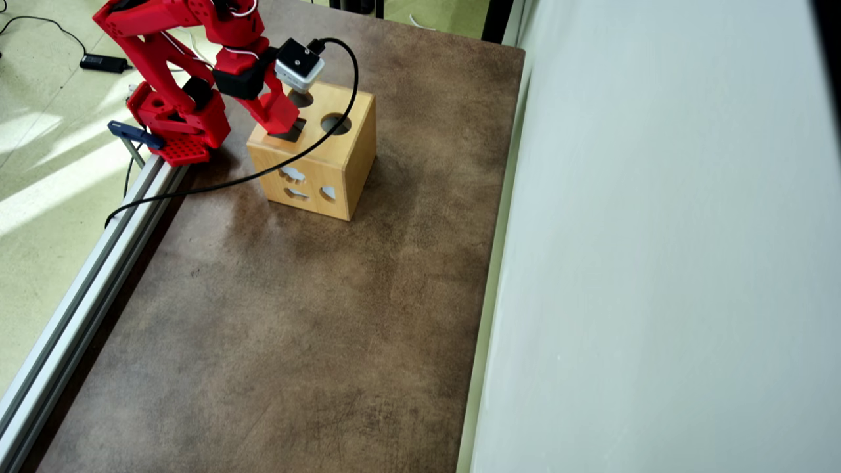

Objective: Pick and place the red cube on the square hole

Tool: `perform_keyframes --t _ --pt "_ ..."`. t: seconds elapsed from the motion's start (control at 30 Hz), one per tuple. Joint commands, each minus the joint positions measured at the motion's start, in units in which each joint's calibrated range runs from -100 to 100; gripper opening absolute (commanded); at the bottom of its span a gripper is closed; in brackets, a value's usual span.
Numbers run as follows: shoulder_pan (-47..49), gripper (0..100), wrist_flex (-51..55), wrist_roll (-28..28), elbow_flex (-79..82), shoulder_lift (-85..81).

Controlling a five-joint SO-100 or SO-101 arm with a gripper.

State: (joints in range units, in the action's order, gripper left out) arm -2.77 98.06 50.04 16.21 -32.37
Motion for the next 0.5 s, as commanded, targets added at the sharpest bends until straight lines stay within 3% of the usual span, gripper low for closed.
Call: perform_keyframes --t 0.0,0.47 --pt "-0.28 31 0.17 -0.2 -0.47 -1.22" --pt "-0.06 31 0.09 -0.29 -0.38 -1.05"
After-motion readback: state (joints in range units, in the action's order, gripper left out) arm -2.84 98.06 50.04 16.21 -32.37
